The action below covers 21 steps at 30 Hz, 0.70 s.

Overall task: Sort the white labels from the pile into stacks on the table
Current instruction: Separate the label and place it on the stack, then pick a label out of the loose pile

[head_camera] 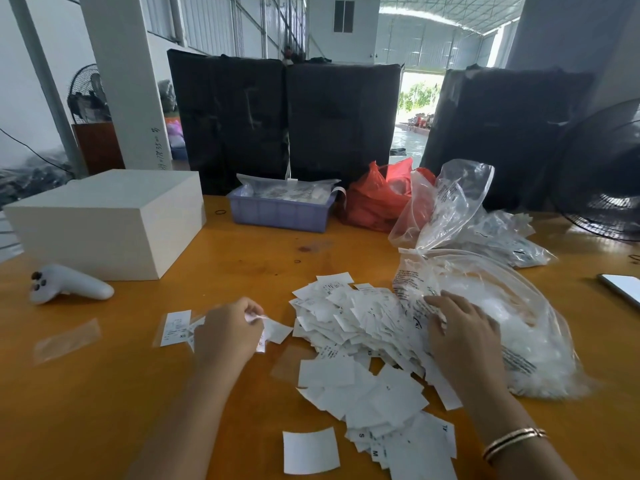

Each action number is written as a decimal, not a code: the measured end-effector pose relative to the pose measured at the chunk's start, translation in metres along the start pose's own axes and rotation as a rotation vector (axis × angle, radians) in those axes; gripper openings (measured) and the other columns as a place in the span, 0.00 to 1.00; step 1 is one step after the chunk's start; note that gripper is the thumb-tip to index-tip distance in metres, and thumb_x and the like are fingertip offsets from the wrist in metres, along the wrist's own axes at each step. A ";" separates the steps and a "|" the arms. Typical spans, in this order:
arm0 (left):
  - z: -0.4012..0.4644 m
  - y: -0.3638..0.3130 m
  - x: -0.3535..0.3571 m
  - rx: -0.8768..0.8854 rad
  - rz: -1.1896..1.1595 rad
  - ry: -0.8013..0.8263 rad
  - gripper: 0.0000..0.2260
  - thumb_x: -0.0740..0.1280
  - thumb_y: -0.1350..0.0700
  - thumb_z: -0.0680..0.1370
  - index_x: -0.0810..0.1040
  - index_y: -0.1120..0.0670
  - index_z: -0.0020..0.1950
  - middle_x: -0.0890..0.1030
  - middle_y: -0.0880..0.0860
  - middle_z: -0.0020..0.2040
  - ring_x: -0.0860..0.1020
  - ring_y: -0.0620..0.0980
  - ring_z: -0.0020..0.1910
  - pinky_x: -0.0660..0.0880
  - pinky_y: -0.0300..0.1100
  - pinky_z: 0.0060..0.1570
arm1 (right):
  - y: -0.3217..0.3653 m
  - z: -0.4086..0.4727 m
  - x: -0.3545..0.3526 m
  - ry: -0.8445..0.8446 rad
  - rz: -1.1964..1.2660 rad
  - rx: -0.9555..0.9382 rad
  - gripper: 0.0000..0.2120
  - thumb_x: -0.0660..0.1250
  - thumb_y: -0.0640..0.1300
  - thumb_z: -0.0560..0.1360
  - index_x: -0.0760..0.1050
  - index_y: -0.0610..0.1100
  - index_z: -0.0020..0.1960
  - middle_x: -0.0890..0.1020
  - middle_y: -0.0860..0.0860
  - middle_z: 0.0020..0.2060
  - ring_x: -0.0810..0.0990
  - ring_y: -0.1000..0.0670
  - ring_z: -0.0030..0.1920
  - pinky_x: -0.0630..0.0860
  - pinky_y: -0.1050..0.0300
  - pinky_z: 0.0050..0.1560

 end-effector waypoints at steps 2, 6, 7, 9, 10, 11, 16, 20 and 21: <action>-0.002 -0.001 0.003 -0.002 0.117 -0.006 0.07 0.68 0.49 0.77 0.77 0.43 0.54 0.78 0.48 0.55 0.74 0.48 0.53 0.73 0.42 0.47 | 0.001 0.000 0.003 0.065 0.062 0.022 0.14 0.57 0.44 0.81 0.73 0.48 0.65 0.78 0.48 0.61 0.78 0.48 0.51 0.74 0.50 0.59; -0.005 -0.012 0.002 0.094 0.108 -0.118 0.10 0.68 0.49 0.76 0.77 0.45 0.58 0.73 0.48 0.63 0.68 0.50 0.61 0.69 0.42 0.55 | 0.001 0.001 -0.002 0.085 0.178 0.103 0.18 0.57 0.36 0.79 0.70 0.45 0.68 0.79 0.44 0.59 0.78 0.45 0.49 0.77 0.49 0.51; -0.006 -0.018 0.003 0.170 0.079 -0.142 0.10 0.68 0.50 0.76 0.78 0.45 0.57 0.75 0.47 0.61 0.69 0.49 0.60 0.68 0.40 0.53 | -0.001 0.002 -0.002 0.075 0.125 0.106 0.19 0.58 0.36 0.79 0.69 0.45 0.68 0.79 0.44 0.59 0.77 0.43 0.53 0.75 0.47 0.56; -0.012 -0.033 0.008 0.342 0.037 -0.110 0.09 0.66 0.50 0.77 0.79 0.45 0.56 0.77 0.45 0.59 0.70 0.45 0.58 0.65 0.36 0.51 | -0.003 0.003 0.001 0.098 -0.032 0.122 0.20 0.57 0.38 0.79 0.66 0.47 0.70 0.79 0.45 0.58 0.76 0.43 0.58 0.69 0.47 0.62; -0.016 -0.039 0.012 0.418 0.033 -0.066 0.09 0.65 0.50 0.78 0.79 0.43 0.57 0.77 0.43 0.58 0.69 0.44 0.58 0.63 0.35 0.51 | -0.004 0.004 0.002 0.127 -0.073 0.137 0.19 0.56 0.39 0.80 0.65 0.48 0.70 0.80 0.45 0.56 0.76 0.43 0.57 0.68 0.48 0.61; -0.020 -0.043 0.017 0.477 0.040 -0.018 0.10 0.64 0.51 0.79 0.79 0.42 0.58 0.77 0.40 0.58 0.69 0.42 0.59 0.62 0.35 0.53 | -0.005 0.004 0.004 0.153 -0.081 0.146 0.19 0.55 0.39 0.80 0.64 0.48 0.71 0.80 0.46 0.51 0.77 0.44 0.54 0.70 0.49 0.58; -0.021 -0.042 0.026 0.512 0.099 0.029 0.16 0.60 0.55 0.81 0.74 0.40 0.66 0.75 0.38 0.63 0.67 0.42 0.63 0.63 0.38 0.61 | -0.007 0.007 0.006 0.108 0.034 0.145 0.21 0.57 0.33 0.78 0.66 0.45 0.69 0.76 0.48 0.37 0.73 0.48 0.40 0.72 0.53 0.43; -0.024 -0.044 0.021 0.467 0.093 -0.054 0.15 0.64 0.55 0.79 0.75 0.42 0.65 0.79 0.43 0.59 0.73 0.45 0.59 0.67 0.38 0.56 | -0.010 0.009 0.004 0.003 0.178 0.159 0.23 0.59 0.29 0.75 0.70 0.43 0.68 0.81 0.41 0.49 0.77 0.43 0.47 0.78 0.44 0.49; -0.025 -0.045 0.021 0.459 0.088 -0.068 0.15 0.65 0.55 0.79 0.76 0.42 0.64 0.80 0.44 0.58 0.73 0.45 0.57 0.68 0.38 0.54 | -0.011 0.009 0.003 -0.024 0.214 0.158 0.22 0.60 0.29 0.75 0.71 0.42 0.67 0.81 0.41 0.49 0.78 0.42 0.47 0.79 0.43 0.47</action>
Point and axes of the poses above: each hand's wrist, its own z-axis towards the middle knuckle, its own x-axis out of the palm, y = z × x, the point moved 3 cm from there along z, towards the middle knuckle
